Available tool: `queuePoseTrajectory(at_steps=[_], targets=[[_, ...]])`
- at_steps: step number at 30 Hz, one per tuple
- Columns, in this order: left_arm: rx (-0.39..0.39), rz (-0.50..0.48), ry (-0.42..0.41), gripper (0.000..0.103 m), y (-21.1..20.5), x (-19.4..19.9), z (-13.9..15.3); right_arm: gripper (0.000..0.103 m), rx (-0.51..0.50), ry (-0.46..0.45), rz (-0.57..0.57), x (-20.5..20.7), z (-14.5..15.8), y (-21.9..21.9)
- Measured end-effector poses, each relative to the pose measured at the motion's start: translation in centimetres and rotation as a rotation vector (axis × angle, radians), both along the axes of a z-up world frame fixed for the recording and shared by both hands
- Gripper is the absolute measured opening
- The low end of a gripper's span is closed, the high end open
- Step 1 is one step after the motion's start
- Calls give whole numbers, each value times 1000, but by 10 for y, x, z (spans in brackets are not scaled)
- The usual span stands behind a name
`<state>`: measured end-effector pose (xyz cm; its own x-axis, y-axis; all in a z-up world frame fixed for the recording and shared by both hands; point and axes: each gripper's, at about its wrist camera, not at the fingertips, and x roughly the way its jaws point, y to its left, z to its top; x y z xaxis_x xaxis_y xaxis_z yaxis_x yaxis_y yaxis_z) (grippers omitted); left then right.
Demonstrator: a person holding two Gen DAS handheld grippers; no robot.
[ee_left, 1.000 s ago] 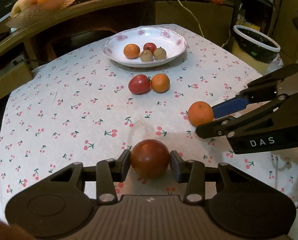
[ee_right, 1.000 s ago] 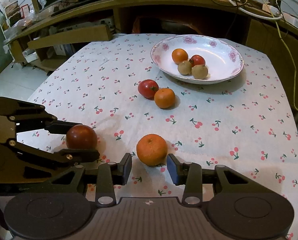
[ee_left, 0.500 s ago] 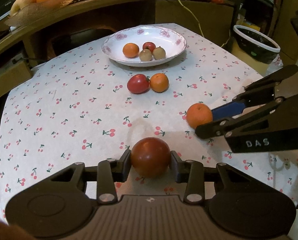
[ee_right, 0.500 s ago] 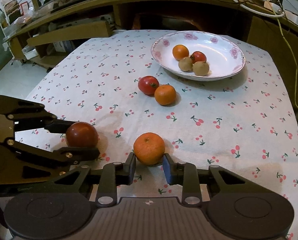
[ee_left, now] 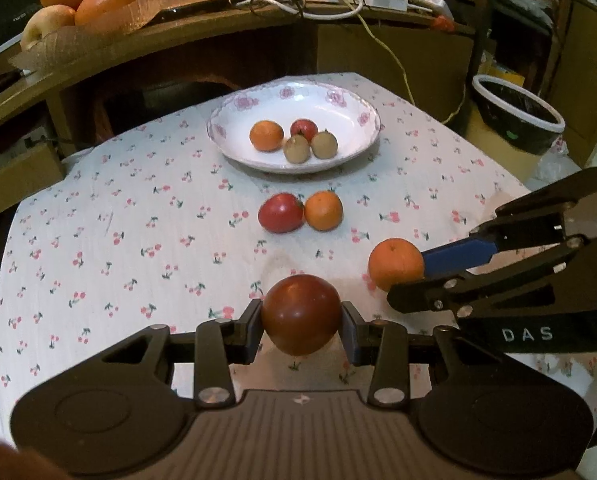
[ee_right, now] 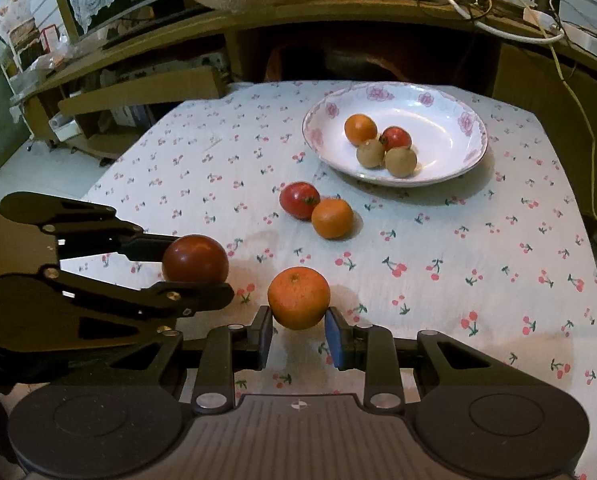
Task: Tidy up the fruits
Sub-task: 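Carry the held orange and dark red tomato toward the white plate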
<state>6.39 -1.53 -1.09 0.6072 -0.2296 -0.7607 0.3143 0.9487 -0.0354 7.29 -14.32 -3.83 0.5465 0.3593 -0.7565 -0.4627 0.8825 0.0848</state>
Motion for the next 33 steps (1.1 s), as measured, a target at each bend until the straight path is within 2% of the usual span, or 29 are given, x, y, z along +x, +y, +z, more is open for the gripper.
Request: queuePoseTrajectory(at_steps=[9,10,11,17,23,29,33], targets=[[-12,6,-19,45,-1,8,6,28,28,-14,-15,5,9,-3],[-14,5,-21,45,-1,8,6,21,30,-15,-15,5,9,-3],[-16,4,-24,45,-2,9,7,19,35,-14,-15,6,10,-3],[-6,0,-30,45,-4,13,9,19,10,-29,-30,11,10,-6],[-2,21,-3,45,9,10,1,28,39,22,-44,12,2,-17],[0,41,3,45,19,9,-2,40,50,14,-4,11,2,-8],[1,42,9,45,21,9,-4,40,26,26,16,12,-5,1]])
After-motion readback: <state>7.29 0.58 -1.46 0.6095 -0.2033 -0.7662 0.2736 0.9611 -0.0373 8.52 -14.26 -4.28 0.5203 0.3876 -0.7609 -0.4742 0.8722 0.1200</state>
